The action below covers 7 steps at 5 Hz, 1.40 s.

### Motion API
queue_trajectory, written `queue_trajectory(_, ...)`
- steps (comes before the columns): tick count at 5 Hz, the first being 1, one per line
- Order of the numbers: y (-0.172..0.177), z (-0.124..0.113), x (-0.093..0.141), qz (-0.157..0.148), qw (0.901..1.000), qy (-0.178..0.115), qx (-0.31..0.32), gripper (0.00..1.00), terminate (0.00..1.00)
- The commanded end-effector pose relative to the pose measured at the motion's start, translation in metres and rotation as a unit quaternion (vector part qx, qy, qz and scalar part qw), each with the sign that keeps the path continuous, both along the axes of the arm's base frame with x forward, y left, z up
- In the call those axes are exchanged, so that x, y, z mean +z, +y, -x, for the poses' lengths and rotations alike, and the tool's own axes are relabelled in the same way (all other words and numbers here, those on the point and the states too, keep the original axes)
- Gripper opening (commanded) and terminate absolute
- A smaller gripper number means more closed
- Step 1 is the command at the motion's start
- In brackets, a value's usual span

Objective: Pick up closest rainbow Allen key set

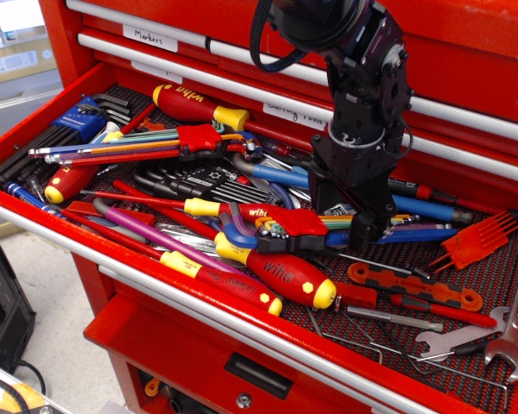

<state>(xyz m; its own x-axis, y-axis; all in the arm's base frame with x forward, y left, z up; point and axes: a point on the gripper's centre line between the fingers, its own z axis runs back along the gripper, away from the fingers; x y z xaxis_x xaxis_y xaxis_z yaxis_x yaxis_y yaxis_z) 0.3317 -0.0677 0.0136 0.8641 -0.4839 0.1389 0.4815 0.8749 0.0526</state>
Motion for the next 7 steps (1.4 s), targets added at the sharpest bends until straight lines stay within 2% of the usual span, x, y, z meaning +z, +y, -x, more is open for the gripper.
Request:
queue_trajectory(1,0.0,-0.004,-0.01,0.022,0.9993,-0.024,-0.018,1.0,0.0)
queue_trajectory(2,0.002,-0.007,-0.026,0.044,0.9983,-0.035,-0.017,1.0,0.0)
queue_trajectory(3,-0.004,-0.005,-0.022,0.056,0.9982,-0.021,0.006,0.0,0.0)
queue_trajectory(5,-0.018,0.005,0.02,0.02,0.9984,0.046,0.026,0.0,0.0)
queue_trajectory(6,-0.015,0.005,0.051,-0.031,0.9964,0.079,0.002,0.0,0.0)
queue_trajectory(7,-0.004,0.005,0.065,-0.038,0.9943,0.099,-0.017,0.0,0.0)
